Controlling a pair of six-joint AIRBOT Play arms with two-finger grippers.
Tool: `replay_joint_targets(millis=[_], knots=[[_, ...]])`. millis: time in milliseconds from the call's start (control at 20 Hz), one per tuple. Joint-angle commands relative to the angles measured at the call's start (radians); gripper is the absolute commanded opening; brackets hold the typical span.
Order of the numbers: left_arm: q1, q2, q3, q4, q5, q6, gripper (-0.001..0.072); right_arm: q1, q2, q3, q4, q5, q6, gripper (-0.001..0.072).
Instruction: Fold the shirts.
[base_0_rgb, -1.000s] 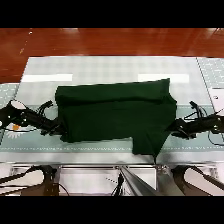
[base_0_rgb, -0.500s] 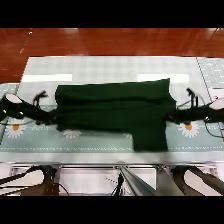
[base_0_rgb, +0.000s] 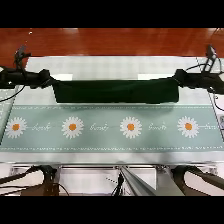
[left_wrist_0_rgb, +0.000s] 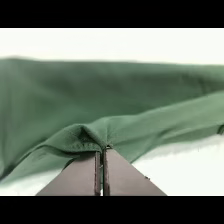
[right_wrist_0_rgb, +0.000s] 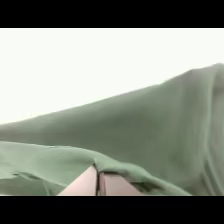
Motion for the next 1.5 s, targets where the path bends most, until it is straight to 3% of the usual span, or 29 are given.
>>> replay_joint_targets(millis=[0, 150, 400, 450, 500, 550, 600, 750, 900, 950, 1100, 1300, 1450], knots=[[-0.013, -0.108, 0.031, -0.030, 0.080, -0.010, 0.0025, 0.064, -0.179, 0.095, 0.018, -0.131, 0.002, 0.0027], [0.000, -0.218, 0.050, -0.031, 0.089, -0.057, 0.0026, 0.058, -0.288, 0.153, 0.016, -0.171, 0.015, 0.0028], [-0.003, -0.323, 0.063, -0.034, 0.093, -0.056, 0.0038, 0.044, -0.355, 0.156, -0.018, -0.185, 0.058, 0.0030], [-0.003, -0.328, 0.063, -0.040, 0.093, -0.056, 0.0148, 0.044, -0.357, 0.156, -0.019, -0.182, 0.056, 0.0041], [-0.001, -0.328, 0.064, -0.041, 0.093, -0.056, 0.0360, 0.041, -0.351, 0.156, -0.018, -0.182, 0.049, 0.0195], [0.006, -0.327, 0.077, -0.038, 0.079, -0.056, 0.0537, 0.031, -0.336, 0.156, -0.019, -0.177, 0.018, 0.0434], [0.022, -0.327, 0.103, -0.035, 0.046, -0.056, 0.0590, 0.014, -0.311, 0.156, -0.028, -0.169, -0.031, 0.0515], [0.093, -0.325, 0.222, -0.034, -0.105, -0.056, 0.0590, -0.067, -0.194, 0.156, -0.266, -0.135, -0.034, 0.0513], [0.137, -0.304, 0.312, -0.034, -0.211, -0.056, 0.0589, -0.147, -0.142, 0.156, -0.594, 0.014, 0.198, 0.0514], [0.138, -0.289, 0.320, -0.034, -0.214, -0.056, 0.0589, -0.181, -0.155, 0.156, -0.584, 0.104, 0.195, 0.0515], [0.123, -0.252, 0.320, -0.034, -0.219, -0.056, 0.0589, -0.261, -0.240, 0.156, -0.299, 0.290, 0.032, 0.0532], [0.077, -0.250, 0.320, -0.034, -0.261, -0.057, 0.0589, -0.245, -0.368, 0.156, -0.013, 0.297, 0.011, 0.0599], [0.032, -0.251, 0.320, -0.034, -0.262, -0.056, 0.0589, -0.162, -0.452, 0.156, 0.151, 0.272, -0.100, 0.0600]])
